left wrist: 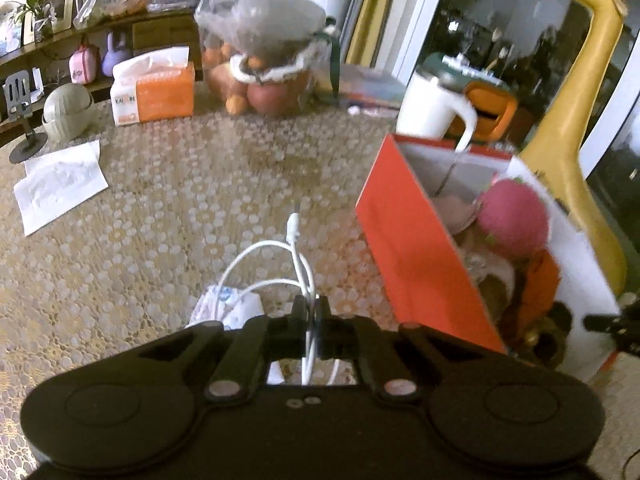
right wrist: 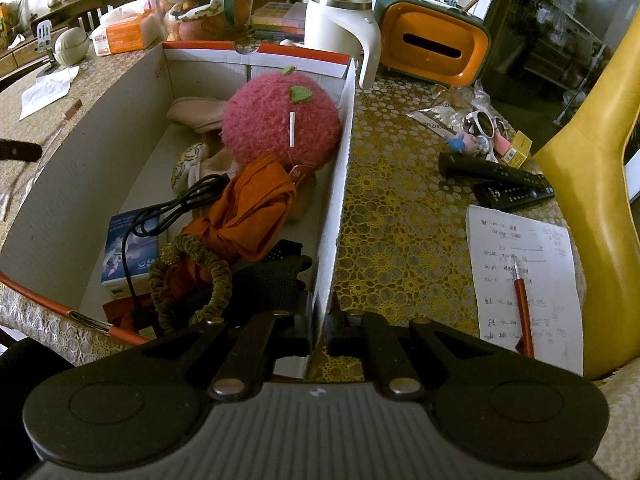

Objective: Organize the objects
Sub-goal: 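Lift the white cable and carry it into the box, then open the left gripper to drop the cable in the box, then move the left gripper back and grasp the white printed pouch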

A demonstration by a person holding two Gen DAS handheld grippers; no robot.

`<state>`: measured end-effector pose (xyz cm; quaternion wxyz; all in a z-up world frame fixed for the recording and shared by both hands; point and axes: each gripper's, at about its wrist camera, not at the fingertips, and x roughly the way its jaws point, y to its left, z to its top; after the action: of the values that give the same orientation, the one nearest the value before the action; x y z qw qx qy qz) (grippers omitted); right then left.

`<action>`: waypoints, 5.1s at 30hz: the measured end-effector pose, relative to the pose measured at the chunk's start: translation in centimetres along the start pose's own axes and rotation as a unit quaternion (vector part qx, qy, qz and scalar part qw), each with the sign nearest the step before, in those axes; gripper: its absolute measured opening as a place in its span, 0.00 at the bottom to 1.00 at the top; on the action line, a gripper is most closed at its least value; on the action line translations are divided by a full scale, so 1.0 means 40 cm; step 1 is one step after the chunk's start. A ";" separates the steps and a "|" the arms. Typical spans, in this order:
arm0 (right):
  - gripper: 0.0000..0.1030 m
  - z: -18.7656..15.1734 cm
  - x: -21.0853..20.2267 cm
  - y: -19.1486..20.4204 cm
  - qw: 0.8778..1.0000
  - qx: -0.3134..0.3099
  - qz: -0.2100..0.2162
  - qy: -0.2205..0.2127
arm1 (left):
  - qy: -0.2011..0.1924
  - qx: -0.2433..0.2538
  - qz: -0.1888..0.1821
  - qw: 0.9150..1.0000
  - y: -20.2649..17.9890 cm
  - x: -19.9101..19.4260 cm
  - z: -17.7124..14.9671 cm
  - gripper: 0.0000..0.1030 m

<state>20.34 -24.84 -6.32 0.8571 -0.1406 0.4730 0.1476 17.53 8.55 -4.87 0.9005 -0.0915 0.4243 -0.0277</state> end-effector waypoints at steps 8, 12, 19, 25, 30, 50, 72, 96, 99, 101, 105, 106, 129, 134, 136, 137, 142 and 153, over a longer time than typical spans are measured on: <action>0.06 0.002 -0.002 -0.003 1.000 -0.001 0.000 0.000 | -0.034 -0.008 -0.035 0.999 -0.010 -0.083 0.032 0.01; 0.06 0.002 -0.002 -0.003 1.000 -0.001 0.000 0.000 | -0.052 -0.003 -0.053 0.997 -0.030 -0.124 0.051 0.01; 0.06 0.003 -0.003 -0.003 1.000 -0.002 0.000 0.000 | -0.068 0.038 -0.080 0.994 -0.105 -0.173 0.089 0.01; 0.06 0.002 -0.005 0.000 1.000 -0.003 -0.002 0.000 | -0.070 0.077 -0.104 0.989 -0.190 -0.175 0.103 0.01; 0.06 0.001 -0.006 0.003 1.000 -0.005 -0.002 0.001 | -0.070 0.103 -0.125 0.984 -0.259 -0.165 0.109 0.01; 0.06 0.000 -0.011 0.012 1.000 -0.004 -0.001 0.000 | -0.009 0.208 -0.073 0.975 -0.439 0.039 0.043 0.01; 0.06 0.001 -0.011 0.014 1.000 -0.003 0.000 0.000 | 0.076 0.196 -0.061 0.976 -0.418 0.162 -0.007 0.11; 0.06 0.001 -0.011 0.014 1.000 -0.003 0.000 0.000 | 0.017 0.156 -0.099 0.983 -0.303 -0.036 0.023 0.40; 0.06 -0.001 -0.011 0.016 1.000 -0.003 0.001 0.001 | 0.008 0.149 -0.077 0.986 -0.254 -0.054 0.030 0.43; 0.06 -0.001 -0.011 0.016 1.000 -0.003 0.001 0.001 | 0.004 0.141 -0.062 0.988 -0.220 -0.063 0.034 0.47; 0.06 -0.001 -0.011 0.016 1.000 -0.003 0.000 0.001 | -0.002 0.122 -0.024 0.992 -0.144 -0.070 0.042 0.57; 0.06 -0.001 -0.011 0.016 1.000 -0.003 0.001 0.001 | -0.003 0.116 -0.015 0.993 -0.124 -0.070 0.043 0.65; 0.06 -0.011 -0.009 0.017 1.000 0.001 0.002 0.003 | 0.072 -0.018 0.079 0.994 0.089 0.158 -0.047 0.95; 0.06 -0.012 -0.010 0.019 1.000 0.001 0.001 0.003 | 0.072 -0.028 0.093 0.993 0.103 0.172 -0.059 0.81; 0.06 -0.011 -0.010 0.018 1.000 0.001 0.002 0.003 | 0.068 -0.025 0.099 0.993 0.104 0.173 -0.063 0.79; 0.06 -0.010 -0.009 0.017 1.000 0.002 0.002 0.003 | 0.065 -0.023 0.101 0.992 0.103 0.172 -0.064 0.77; 0.06 -0.010 -0.010 0.018 1.000 0.001 0.002 0.003 | 0.058 -0.005 0.115 0.992 0.090 0.163 -0.069 0.55; 0.06 -0.009 -0.010 0.017 1.000 0.001 0.002 0.003 | 0.057 0.014 0.105 0.993 0.058 0.143 -0.067 0.06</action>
<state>19.61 -24.41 -6.24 0.8554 -0.1393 0.4763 0.1483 19.05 9.70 -11.31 0.8740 -0.0325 0.4816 0.0558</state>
